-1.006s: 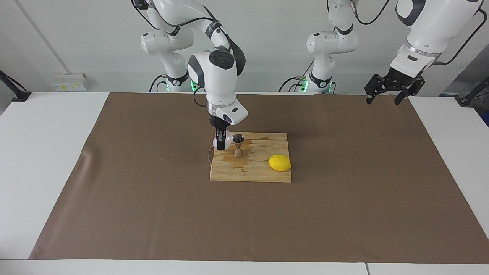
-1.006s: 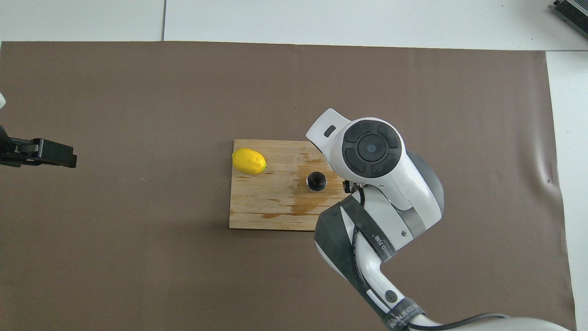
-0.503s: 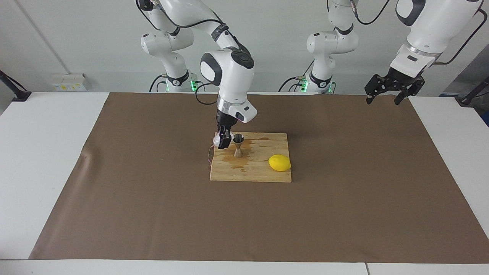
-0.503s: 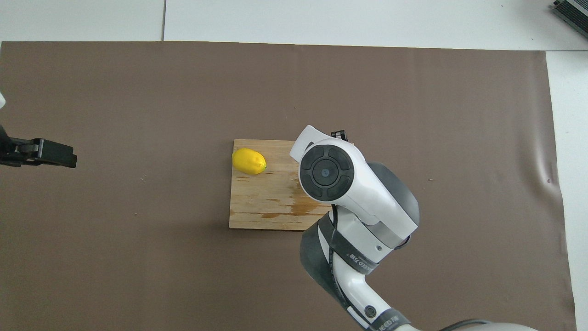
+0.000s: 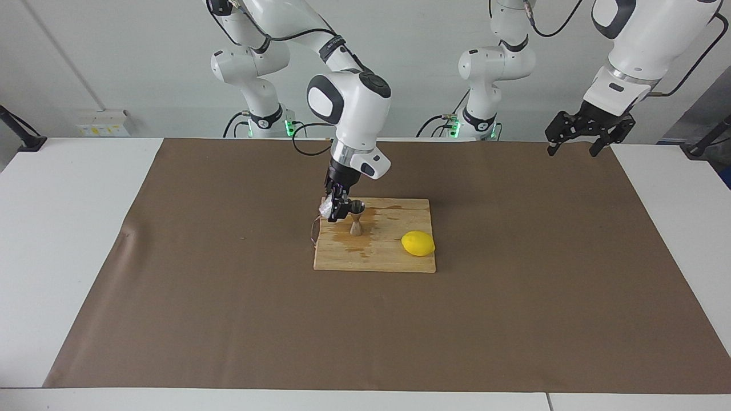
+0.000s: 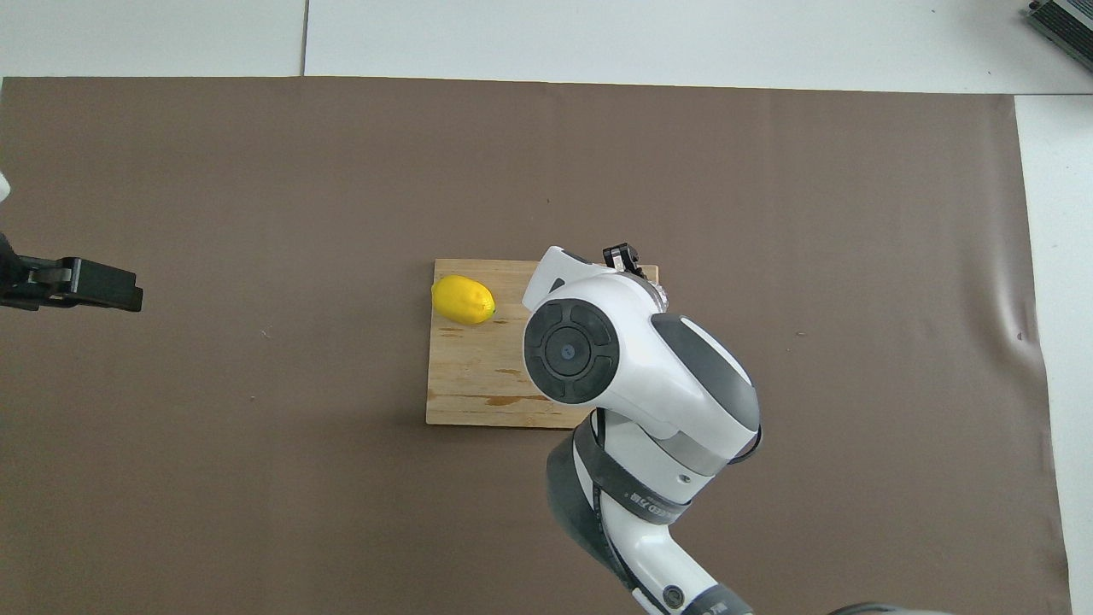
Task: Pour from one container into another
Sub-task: 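Tilt the white cup over the metal cup with the right gripper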
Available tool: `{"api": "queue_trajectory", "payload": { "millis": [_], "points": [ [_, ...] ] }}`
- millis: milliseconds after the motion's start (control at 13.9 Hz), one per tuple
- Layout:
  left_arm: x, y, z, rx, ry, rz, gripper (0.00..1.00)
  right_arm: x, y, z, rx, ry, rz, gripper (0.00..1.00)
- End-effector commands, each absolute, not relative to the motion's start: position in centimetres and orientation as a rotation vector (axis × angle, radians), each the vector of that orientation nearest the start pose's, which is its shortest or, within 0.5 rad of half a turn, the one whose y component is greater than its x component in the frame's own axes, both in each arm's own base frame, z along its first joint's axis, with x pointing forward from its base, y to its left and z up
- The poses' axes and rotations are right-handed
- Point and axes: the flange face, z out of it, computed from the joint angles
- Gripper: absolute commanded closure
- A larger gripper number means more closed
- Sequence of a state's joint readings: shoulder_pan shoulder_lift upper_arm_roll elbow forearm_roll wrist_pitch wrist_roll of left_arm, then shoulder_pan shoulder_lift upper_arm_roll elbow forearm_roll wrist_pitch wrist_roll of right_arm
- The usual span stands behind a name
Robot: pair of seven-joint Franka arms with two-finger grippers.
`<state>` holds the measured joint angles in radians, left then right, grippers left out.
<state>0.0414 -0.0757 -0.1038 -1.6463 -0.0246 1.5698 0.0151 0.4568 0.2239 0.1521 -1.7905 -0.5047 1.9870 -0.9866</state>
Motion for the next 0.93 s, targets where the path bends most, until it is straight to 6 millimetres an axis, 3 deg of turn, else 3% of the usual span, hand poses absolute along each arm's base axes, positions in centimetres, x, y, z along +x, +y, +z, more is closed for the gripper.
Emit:
{"api": "queue_trajectory", "payload": {
  "millis": [0,287,862],
  "points": [
    [52.1,-3.7,63.0,-3.163,0.099,0.004,0.00,52.3,33.6,42.8,1.642,2.112,-0.158,0.82],
    [52.1,-3.6,63.0,-3.163,0.096,0.004,0.00,51.2,34.8,41.8,1.633,2.035,-0.153,0.82],
    [52.1,-3.7,63.0,-3.163,0.099,0.004,0.00,50.3,34.8,40.5,1.555,1.976,-0.169,0.82]
  ]
}}
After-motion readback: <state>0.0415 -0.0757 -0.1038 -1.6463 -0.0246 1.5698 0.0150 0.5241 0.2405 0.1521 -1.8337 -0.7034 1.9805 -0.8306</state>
